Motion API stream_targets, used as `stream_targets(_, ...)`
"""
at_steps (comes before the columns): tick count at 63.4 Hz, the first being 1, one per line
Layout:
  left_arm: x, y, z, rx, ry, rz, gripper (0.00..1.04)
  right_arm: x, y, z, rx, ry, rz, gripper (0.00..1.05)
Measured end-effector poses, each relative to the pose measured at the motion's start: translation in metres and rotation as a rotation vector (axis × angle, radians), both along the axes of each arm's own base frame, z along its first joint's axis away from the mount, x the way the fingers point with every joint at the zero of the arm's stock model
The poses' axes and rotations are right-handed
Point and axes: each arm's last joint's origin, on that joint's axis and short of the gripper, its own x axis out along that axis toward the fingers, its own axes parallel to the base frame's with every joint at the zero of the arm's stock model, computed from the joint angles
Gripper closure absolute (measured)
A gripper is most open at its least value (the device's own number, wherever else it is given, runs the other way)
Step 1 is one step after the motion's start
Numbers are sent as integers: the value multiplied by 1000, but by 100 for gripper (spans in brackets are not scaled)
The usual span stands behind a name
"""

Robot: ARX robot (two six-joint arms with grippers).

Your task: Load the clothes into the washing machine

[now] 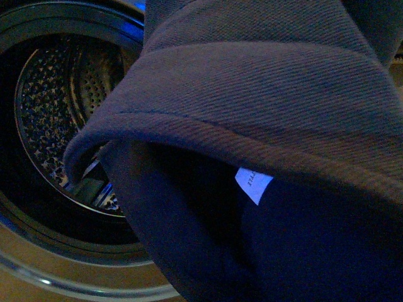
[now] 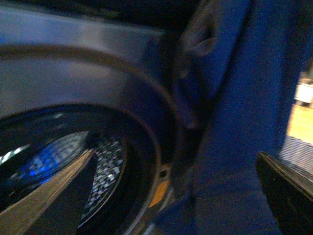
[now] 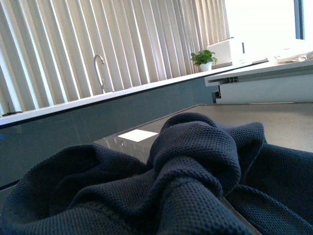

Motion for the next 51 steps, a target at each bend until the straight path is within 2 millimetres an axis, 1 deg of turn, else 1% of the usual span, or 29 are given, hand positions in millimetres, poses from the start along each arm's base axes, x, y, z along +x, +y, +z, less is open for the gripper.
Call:
stream_targets(5, 9, -7, 13, -12, -9, -67, 7, 0, 0, 0, 0, 0, 0, 99)
stream_targets(8, 15, -15, 20, -20, -11, -136, 7, 0, 0, 0, 0, 0, 0, 99)
stream_targets(15, 24, -32, 26, -26, 5, -207, 7, 0, 0, 0, 0, 0, 0, 99)
stream_targets(23, 36, -60, 31, -18, 27, -239, 7, 0, 0, 0, 0, 0, 0, 99)
stream_targets(34, 51, -92, 32, 9, 23, -237, 7, 0, 0, 0, 0, 0, 0, 99)
stream_targets(39, 62, -109, 30, 18, 34, -220, 7, 0, 0, 0, 0, 0, 0, 99)
stream_targets(51, 77, -133, 29, 7, 53, -217, 7, 0, 0, 0, 0, 0, 0, 99)
